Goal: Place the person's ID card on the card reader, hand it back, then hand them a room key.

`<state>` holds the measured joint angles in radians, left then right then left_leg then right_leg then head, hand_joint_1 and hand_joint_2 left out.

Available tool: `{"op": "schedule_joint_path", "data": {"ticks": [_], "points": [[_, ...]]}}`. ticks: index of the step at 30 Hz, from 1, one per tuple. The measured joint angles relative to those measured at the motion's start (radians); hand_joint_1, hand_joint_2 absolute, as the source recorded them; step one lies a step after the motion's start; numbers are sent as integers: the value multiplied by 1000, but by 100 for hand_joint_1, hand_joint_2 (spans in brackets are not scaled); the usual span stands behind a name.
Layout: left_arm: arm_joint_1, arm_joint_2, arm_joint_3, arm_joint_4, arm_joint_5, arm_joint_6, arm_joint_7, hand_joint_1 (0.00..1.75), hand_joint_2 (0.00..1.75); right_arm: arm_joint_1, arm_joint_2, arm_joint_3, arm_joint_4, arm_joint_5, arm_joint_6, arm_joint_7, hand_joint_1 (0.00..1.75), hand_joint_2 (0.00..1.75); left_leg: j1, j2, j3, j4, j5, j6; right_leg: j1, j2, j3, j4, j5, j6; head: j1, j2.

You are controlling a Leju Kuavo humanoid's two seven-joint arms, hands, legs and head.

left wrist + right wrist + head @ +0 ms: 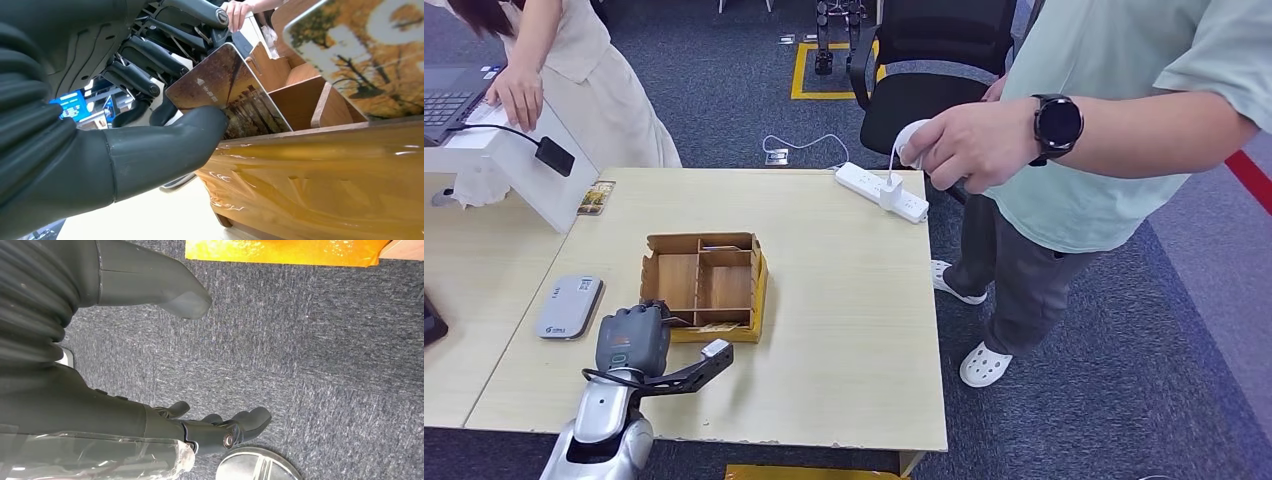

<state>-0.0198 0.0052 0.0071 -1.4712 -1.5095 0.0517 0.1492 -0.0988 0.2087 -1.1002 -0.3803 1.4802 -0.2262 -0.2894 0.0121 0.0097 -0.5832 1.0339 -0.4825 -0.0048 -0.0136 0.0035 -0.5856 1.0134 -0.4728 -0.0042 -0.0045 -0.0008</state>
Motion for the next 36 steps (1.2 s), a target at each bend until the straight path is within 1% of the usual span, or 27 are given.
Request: {"op": "schedule_joint_path", "data": {"ticks": [3,5,7,12,17,25,31,36], "points": [[0,-2,1,0,0,0,-2,158,175,0,0,0,0,3,0,4,0,175,0,0,0,0,0,0,0,0,0,0,0,0,0,0],[0,-4,2,0,0,0,-8,168,175,0,0,0,0,3,0,6,0,175,0,0,0,0,0,0,0,0,0,0,0,0,0,0],[1,-9,3,1,0,2,-19,175,175,1,0,0,0,4,0,7,0,175,0,0,0,0,0,0,0,0,0,0,0,0,0,0],[3,-33,40,-5,0,32,-80,175,175,1,0,0,0,12,0,7,0,175,0,0,0,0,0,0,0,0,0,0,0,0,0,0],[-23,-39,103,-71,1,47,-107,175,175,1,0,0,0,16,0,7,0,175,0,0,0,0,0,0,0,0,0,0,0,0,0,0],[-56,-37,145,-133,1,54,-106,175,175,0,0,0,0,16,0,7,0,175,0,-1,0,0,1,0,0,0,0,1,0,0,0,0],[-118,-9,153,-165,0,45,-98,175,175,-4,0,0,1,17,1,7,0,175,0,-1,0,0,1,0,0,-1,0,1,0,0,0,0],[-163,4,154,-167,0,47,-70,175,175,-8,0,1,7,24,2,3,0,175,0,-1,0,0,1,0,0,-1,0,1,0,0,0,0]]}}
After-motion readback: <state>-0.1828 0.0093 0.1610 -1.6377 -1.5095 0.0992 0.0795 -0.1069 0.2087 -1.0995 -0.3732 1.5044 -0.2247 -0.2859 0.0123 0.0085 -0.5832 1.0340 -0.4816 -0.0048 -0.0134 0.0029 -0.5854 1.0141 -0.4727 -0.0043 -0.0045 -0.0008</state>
